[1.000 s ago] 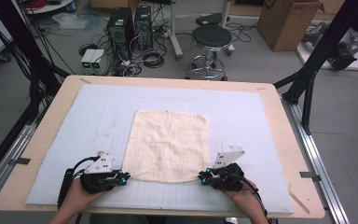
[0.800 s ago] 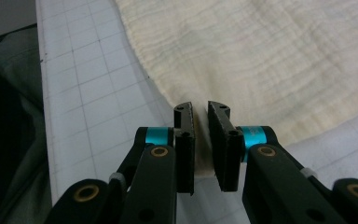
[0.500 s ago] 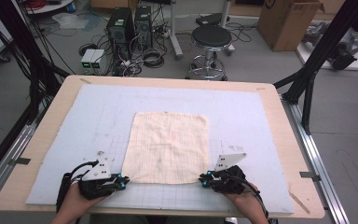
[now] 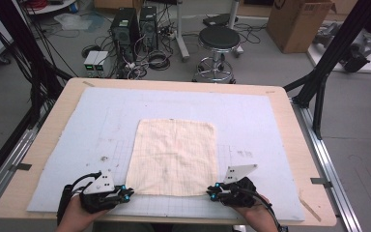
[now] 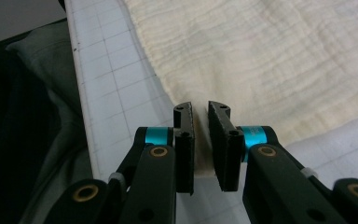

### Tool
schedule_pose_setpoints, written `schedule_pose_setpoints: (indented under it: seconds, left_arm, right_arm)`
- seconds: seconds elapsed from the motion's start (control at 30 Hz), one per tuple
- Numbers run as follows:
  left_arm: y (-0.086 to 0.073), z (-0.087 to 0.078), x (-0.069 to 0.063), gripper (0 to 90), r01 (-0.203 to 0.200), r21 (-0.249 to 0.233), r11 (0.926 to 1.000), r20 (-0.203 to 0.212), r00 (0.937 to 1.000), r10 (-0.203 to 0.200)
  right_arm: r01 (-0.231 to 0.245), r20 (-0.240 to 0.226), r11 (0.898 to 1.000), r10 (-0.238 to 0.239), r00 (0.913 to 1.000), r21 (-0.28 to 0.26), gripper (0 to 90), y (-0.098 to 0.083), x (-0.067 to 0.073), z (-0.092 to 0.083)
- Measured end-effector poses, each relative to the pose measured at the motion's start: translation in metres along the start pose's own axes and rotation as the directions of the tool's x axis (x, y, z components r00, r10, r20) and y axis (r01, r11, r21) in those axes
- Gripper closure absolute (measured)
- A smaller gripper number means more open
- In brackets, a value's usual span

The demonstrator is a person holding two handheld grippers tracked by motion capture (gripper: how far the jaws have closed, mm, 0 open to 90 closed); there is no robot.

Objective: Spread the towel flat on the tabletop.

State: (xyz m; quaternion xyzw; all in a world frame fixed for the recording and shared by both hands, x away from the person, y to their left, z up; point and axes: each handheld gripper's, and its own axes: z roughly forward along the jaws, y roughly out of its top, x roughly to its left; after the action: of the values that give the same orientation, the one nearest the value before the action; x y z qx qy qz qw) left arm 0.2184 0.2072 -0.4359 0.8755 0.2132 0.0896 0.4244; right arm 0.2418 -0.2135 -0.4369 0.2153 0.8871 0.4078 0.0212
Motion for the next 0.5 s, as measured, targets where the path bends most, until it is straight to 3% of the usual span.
schedule_pose_setpoints:
  seconds: [0.17, 0.5]
  left_arm:
    - [-0.001, -0.002, 0.004, 75.7, 0.017, -0.043, 0.999, 0.031, 0.9994, -0.015]
    - [0.001, -0.003, 0.013, 56.7, 0.061, -0.1, 0.9931, -0.024, 0.9977, -0.064]
  right_arm:
    - [0.002, -0.004, 1.0, -0.002, 1.0, -0.027, 71.0, 0.002, 0.001, -0.001]
    - [-0.053, -0.007, 0.991, 0.052, 0.9986, -0.125, 52.0, 0.006, -0.006, -0.004]
